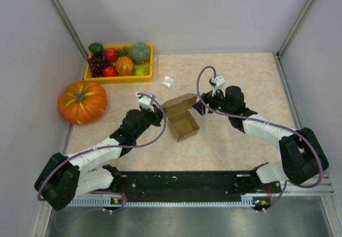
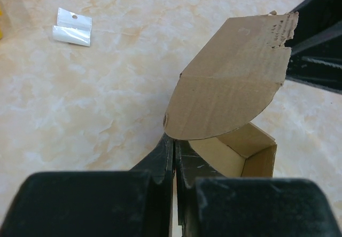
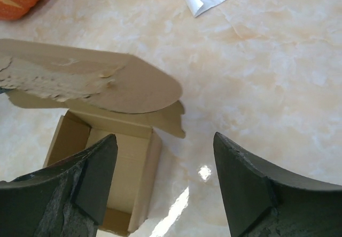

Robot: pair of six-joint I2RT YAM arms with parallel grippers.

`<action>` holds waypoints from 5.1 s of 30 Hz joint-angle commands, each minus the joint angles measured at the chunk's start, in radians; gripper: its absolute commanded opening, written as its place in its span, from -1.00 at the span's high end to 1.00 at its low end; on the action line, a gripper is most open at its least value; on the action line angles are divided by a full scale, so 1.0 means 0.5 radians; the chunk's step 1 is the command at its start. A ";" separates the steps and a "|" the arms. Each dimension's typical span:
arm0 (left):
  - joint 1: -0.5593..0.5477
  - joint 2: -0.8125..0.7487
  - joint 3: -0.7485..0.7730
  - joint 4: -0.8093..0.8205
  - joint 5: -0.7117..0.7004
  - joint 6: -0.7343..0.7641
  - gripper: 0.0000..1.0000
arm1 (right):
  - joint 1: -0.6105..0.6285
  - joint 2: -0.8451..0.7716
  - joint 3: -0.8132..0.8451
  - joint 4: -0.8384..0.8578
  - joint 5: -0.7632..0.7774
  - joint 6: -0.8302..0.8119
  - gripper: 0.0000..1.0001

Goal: Fold the paper box

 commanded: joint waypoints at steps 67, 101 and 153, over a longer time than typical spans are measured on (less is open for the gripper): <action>-0.551 0.742 -0.170 1.380 -1.254 -0.029 1.00 | 1.160 0.315 0.133 -0.094 2.679 1.089 1.00; -0.830 0.724 0.290 0.258 -1.705 -0.514 1.00 | 1.424 0.220 -0.167 -0.027 2.854 1.237 1.00; -0.655 1.153 -0.118 2.023 -1.635 -0.091 1.00 | 1.249 0.518 -0.152 1.053 2.621 0.458 1.00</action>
